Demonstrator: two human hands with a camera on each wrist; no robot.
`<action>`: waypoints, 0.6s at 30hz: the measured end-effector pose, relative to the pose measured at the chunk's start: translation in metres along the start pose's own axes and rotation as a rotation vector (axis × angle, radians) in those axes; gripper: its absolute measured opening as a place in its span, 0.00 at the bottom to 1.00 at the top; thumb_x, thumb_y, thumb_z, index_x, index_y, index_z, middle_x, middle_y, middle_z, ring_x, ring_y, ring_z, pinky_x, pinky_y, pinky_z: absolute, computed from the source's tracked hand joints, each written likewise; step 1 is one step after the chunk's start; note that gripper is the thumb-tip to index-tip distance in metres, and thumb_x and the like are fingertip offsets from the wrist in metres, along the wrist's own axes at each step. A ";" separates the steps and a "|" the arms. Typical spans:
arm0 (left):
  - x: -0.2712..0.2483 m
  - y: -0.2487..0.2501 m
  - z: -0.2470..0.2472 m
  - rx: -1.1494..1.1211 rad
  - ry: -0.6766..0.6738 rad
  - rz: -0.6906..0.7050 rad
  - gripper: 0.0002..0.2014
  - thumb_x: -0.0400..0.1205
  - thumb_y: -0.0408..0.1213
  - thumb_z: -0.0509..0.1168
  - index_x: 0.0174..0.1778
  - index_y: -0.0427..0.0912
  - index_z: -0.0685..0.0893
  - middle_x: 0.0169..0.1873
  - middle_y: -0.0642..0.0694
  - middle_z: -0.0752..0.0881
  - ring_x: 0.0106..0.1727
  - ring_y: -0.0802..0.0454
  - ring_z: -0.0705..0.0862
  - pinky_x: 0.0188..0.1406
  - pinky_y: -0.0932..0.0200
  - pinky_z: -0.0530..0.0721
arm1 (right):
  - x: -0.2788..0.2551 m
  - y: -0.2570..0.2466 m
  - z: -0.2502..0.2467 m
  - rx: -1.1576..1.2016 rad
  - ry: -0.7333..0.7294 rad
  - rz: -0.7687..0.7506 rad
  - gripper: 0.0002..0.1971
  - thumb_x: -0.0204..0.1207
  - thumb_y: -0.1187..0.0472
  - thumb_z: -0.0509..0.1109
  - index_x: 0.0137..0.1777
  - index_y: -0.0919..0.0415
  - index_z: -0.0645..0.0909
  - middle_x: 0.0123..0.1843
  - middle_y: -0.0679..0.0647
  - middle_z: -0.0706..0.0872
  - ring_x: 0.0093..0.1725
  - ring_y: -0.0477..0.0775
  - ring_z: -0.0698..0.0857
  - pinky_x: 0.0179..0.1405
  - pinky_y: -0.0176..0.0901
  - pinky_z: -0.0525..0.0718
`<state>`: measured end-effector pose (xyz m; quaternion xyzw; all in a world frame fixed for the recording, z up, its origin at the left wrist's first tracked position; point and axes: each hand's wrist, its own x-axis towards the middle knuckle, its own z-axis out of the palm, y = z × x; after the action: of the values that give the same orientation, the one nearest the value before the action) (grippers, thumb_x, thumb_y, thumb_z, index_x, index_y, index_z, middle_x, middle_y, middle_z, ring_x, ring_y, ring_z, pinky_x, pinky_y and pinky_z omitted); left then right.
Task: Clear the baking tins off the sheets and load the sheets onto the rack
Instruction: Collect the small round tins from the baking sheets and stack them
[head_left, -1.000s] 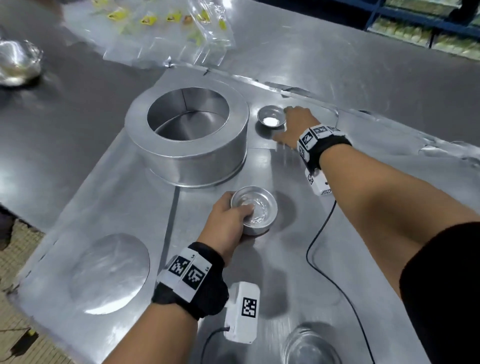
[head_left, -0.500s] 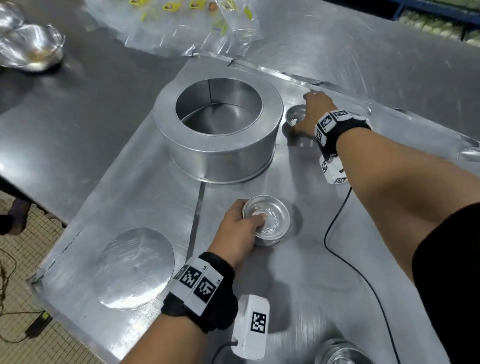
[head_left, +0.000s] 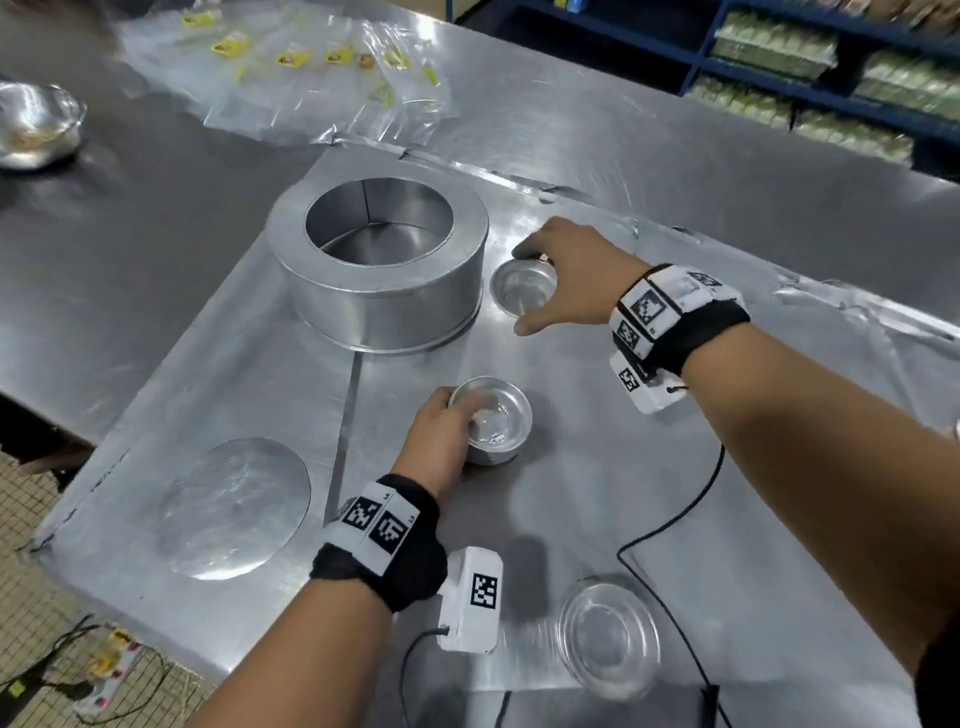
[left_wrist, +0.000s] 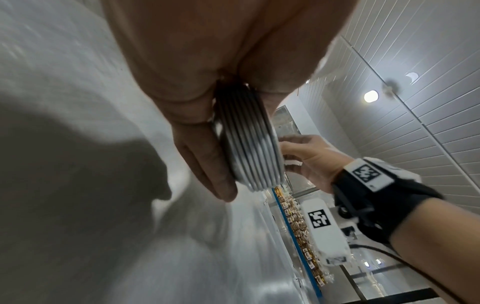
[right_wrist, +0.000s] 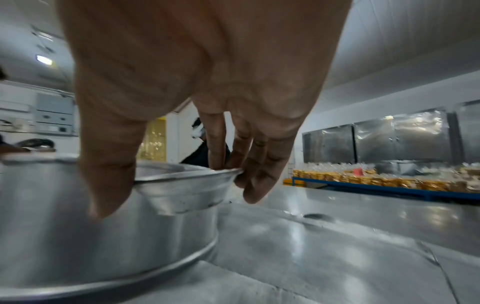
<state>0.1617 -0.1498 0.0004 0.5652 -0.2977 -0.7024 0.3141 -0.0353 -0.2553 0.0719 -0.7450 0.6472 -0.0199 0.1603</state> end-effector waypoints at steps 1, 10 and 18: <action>-0.007 0.002 0.003 -0.008 -0.012 0.004 0.21 0.71 0.52 0.73 0.55 0.42 0.87 0.52 0.35 0.88 0.53 0.35 0.88 0.58 0.24 0.83 | -0.015 -0.006 -0.004 0.000 -0.009 -0.038 0.45 0.53 0.36 0.83 0.71 0.53 0.77 0.62 0.50 0.76 0.62 0.52 0.78 0.65 0.48 0.79; -0.071 -0.001 0.023 0.000 -0.184 0.061 0.27 0.81 0.66 0.62 0.65 0.49 0.84 0.56 0.43 0.91 0.56 0.44 0.91 0.54 0.40 0.89 | -0.142 -0.043 0.000 0.059 -0.066 -0.217 0.42 0.57 0.39 0.83 0.71 0.52 0.76 0.60 0.45 0.73 0.58 0.45 0.76 0.64 0.41 0.78; -0.104 -0.025 0.027 0.135 -0.191 0.063 0.10 0.82 0.31 0.65 0.59 0.39 0.81 0.46 0.40 0.88 0.40 0.46 0.88 0.37 0.51 0.89 | -0.214 -0.053 0.026 0.123 -0.045 -0.182 0.44 0.59 0.36 0.81 0.74 0.52 0.74 0.63 0.42 0.71 0.62 0.43 0.74 0.65 0.45 0.80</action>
<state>0.1498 -0.0514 0.0493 0.5061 -0.3905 -0.7210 0.2675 -0.0130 -0.0359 0.0991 -0.7898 0.5706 -0.0572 0.2177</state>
